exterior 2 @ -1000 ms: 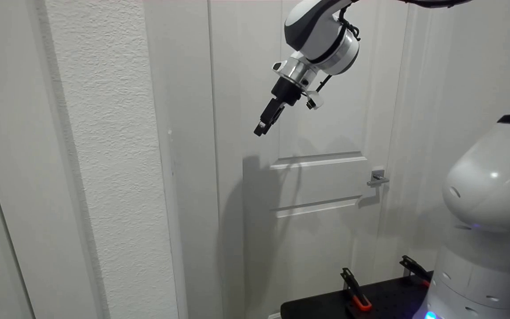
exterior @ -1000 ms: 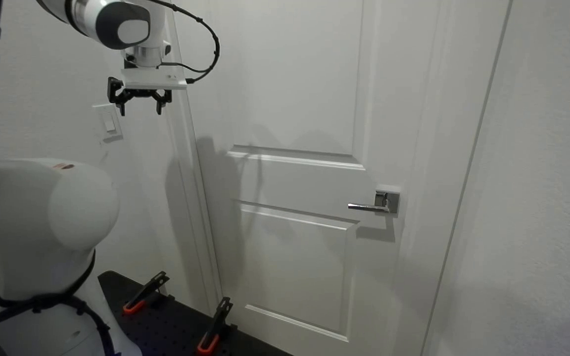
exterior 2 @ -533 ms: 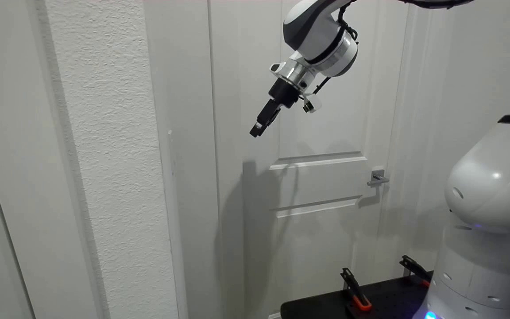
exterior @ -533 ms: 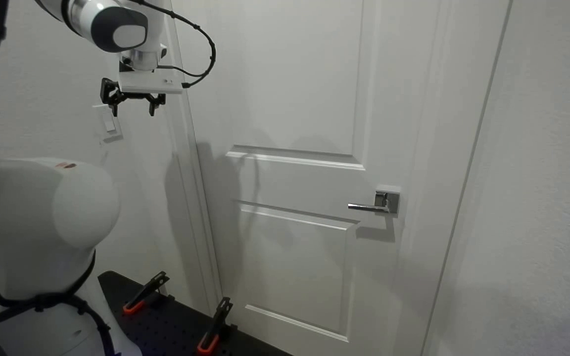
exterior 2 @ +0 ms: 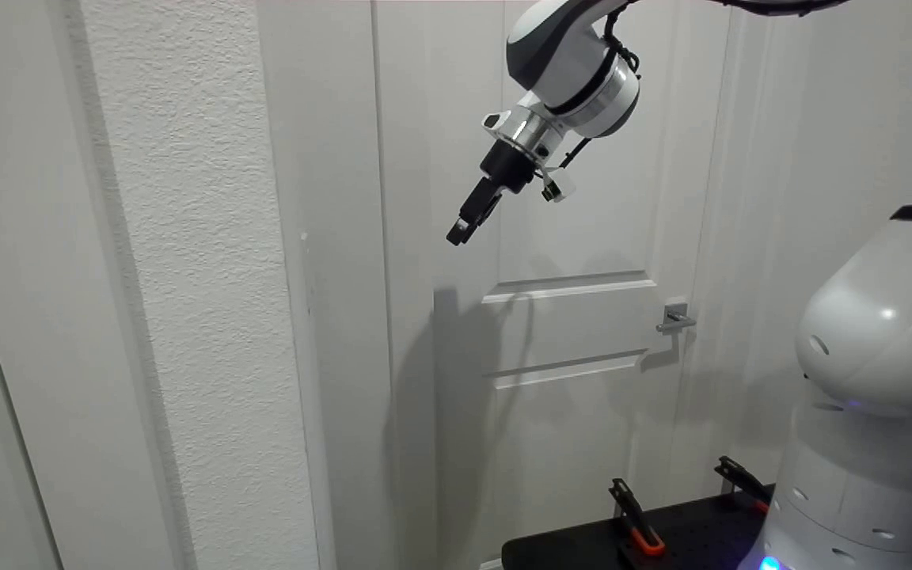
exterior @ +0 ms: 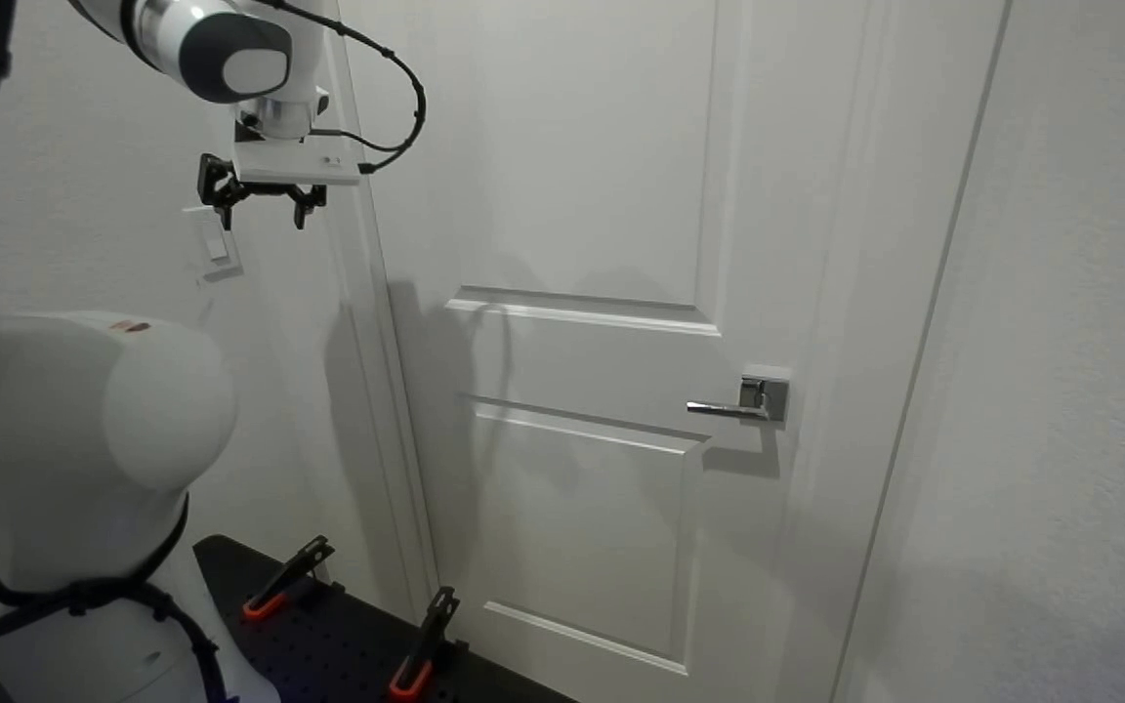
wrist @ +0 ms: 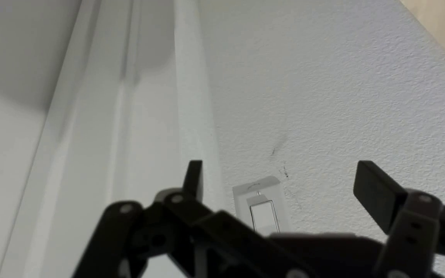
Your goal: Turn off the light
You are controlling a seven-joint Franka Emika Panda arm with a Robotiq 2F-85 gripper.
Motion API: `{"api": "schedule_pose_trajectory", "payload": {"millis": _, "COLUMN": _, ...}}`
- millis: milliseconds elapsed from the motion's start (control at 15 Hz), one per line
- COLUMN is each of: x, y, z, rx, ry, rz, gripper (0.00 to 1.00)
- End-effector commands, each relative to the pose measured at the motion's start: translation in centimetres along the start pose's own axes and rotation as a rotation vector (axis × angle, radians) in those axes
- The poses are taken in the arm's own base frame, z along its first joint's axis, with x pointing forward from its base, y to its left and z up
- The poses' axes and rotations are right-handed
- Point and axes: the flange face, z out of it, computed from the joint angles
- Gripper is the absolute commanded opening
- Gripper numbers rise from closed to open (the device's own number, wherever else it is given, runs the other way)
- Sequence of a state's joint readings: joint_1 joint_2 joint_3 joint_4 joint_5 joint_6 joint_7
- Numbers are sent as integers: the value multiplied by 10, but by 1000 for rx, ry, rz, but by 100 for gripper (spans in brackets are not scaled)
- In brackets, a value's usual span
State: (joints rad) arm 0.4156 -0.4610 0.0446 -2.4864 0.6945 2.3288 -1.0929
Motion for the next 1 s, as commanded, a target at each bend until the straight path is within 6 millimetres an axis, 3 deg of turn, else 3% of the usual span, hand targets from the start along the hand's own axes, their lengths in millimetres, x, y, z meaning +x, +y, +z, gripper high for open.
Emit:
{"api": "schedule_pose_trajectory", "payload": {"millis": 0, "x": 4, "y": 6, "z": 11, "rx": 26, "ry": -1, "rz": -11, "gripper": 100}}
{"api": "schedule_pose_trajectory", "payload": {"millis": 200, "x": 18, "y": 13, "z": 39, "rx": 63, "ry": -8, "rz": -58, "gripper": 100}}
{"api": "schedule_pose_trajectory", "payload": {"millis": 467, "x": 53, "y": 5, "z": 81, "rx": 110, "ry": -8, "rz": -128, "gripper": 100}}
{"api": "schedule_pose_trajectory", "payload": {"millis": 667, "x": 85, "y": -17, "z": 108, "rx": 91, "ry": -38, "rz": -178, "gripper": 100}}
{"api": "schedule_pose_trajectory", "payload": {"millis": 933, "x": 111, "y": -50, "z": 125, "rx": -28, "ry": -79, "rz": -218, "gripper": 100}}
